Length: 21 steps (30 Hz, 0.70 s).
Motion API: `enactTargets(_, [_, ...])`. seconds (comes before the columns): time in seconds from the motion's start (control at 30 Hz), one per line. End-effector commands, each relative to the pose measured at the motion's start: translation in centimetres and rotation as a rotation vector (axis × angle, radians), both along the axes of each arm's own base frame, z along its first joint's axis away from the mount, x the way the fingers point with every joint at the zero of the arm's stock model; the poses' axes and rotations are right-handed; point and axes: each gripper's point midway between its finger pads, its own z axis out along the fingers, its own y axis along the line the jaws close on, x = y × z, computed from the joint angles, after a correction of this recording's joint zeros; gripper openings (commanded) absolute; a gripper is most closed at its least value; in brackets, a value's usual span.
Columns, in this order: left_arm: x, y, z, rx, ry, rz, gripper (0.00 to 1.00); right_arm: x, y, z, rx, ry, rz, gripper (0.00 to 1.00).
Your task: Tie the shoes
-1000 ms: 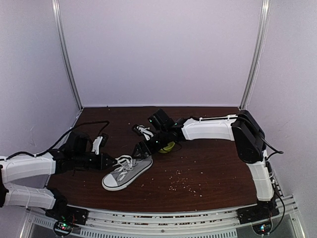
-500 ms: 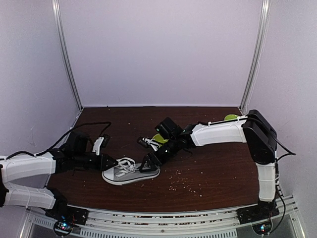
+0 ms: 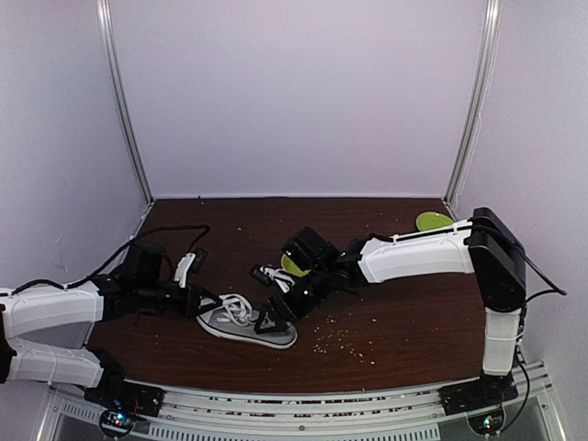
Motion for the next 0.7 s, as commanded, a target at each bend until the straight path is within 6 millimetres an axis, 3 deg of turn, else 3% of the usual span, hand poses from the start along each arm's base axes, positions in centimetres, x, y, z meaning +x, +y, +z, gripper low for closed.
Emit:
enactTargets(0.0, [1.1, -1.1, 2.4, -0.052, -0.085, -0.047, 0.00, 4.2, 0.9, 3.5, 0.056, -0.196, -0.135, 0.80])
enactTargets(0.2, [1.1, -1.4, 2.5, -0.058, -0.087, -0.057, 0.00, 7.5, 3.6, 4.7, 0.121, -0.252, -0.218, 0.76])
enactTargets(0.37, [1.1, -1.3, 2.4, -0.055, -0.085, -0.055, 0.00, 11.2, 3.2, 4.8, 0.163, -0.207, -0.351, 0.68])
enactTargets(0.47, [1.0, -1.4, 2.3, -0.055, -0.083, -0.058, 0.00, 11.8, 3.3, 3.8, 0.141, -0.197, -0.331, 0.64])
enactTargets(0.67, [1.2, -1.4, 2.3, -0.056, -0.084, -0.057, 0.00, 10.6, 3.7, 1.4, 0.081, -0.170, -0.217, 0.55])
